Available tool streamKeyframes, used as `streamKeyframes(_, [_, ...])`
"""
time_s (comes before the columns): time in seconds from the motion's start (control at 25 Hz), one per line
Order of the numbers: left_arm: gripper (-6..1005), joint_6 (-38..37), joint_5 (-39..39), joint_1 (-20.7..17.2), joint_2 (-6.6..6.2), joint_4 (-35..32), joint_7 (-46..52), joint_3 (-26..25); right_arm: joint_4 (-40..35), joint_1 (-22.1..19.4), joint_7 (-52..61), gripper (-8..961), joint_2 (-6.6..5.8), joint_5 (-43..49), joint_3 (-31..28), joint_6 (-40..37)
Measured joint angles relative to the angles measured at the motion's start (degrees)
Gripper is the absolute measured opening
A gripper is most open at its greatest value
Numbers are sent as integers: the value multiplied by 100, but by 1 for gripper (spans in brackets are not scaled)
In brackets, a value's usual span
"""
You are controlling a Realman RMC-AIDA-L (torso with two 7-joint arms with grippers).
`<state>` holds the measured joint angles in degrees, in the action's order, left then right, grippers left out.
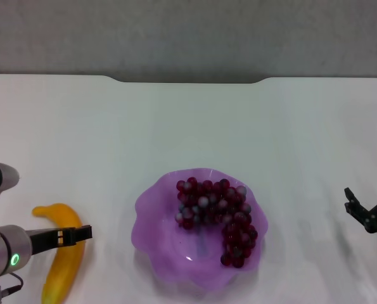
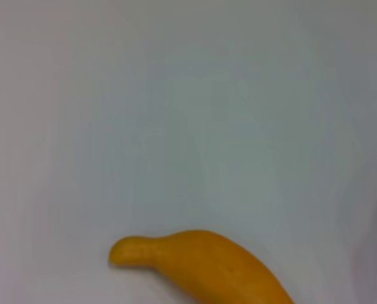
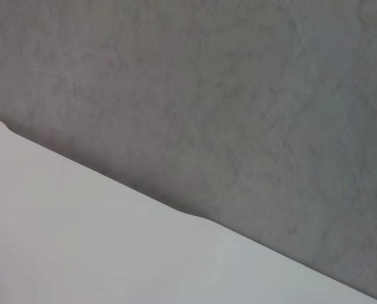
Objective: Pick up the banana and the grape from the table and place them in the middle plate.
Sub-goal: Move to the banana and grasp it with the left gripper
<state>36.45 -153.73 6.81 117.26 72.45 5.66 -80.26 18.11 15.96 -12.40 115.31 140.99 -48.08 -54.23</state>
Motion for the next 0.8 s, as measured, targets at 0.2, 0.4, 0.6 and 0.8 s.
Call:
streamKeyframes(0.2, [877, -89, 19, 67, 8, -140, 2, 70, 7, 3, 0, 882, 0, -2, 0, -8])
streamKeyframes(0.4, [841, -155, 27, 205, 16, -383, 41, 149, 9, 12, 0, 882, 0, -2, 0, -19])
streamKeyframes(0.6, [805, -240, -2, 272, 16, -538, 109, 155, 9, 29, 0, 882, 0, -1, 0, -22])
streamKeyframes(0.8, [770, -292, -19, 306, 16, -630, 153, 153, 16, 44, 0, 882, -3, 6, 0, -33])
